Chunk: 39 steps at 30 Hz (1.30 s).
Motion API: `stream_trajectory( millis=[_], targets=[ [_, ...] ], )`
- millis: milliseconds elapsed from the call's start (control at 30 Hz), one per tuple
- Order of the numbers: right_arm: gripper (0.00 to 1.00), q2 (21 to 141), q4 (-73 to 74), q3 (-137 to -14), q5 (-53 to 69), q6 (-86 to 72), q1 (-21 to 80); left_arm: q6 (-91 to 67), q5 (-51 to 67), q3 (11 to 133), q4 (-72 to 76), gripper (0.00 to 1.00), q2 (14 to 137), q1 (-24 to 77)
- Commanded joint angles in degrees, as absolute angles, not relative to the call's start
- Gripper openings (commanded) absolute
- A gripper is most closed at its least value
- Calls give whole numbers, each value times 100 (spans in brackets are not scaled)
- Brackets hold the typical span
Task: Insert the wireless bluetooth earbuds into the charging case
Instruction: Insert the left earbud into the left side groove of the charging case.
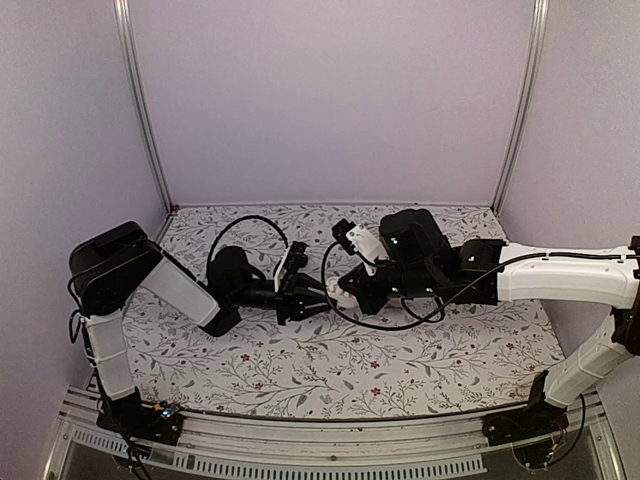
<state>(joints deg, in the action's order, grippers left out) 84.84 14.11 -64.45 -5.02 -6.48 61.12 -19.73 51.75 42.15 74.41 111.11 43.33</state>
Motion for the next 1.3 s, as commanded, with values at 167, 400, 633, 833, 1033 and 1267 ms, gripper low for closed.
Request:
stream_trajectory(
  millis=[167,400,633,833,1033,1267],
  targets=[
    [3,8596,1443,-6519,-215,-695,6246,-1847,5115,4223,7407,0,10890,4343],
    [3,8660,1472,-6511,-132,-706,6296,-1695,5046,4223,7205,0,10801,4367],
    [3,8652,1504,-6435,-142,-738,6354,-1629,5013,4216,7131,0,10711,4364],
    [3,8659,1531,-6391,-108,-756,6433,-1449,4890,4201,6972,0,10608,4371],
    [3,8735,1569,-6390,-58,-778,6471,-997,4626,4206,6604,0,10398,4403],
    [3,8802,1556,-6445,-104,-741,6562,-737,4508,4246,6364,0,10284,4439]
  ],
)
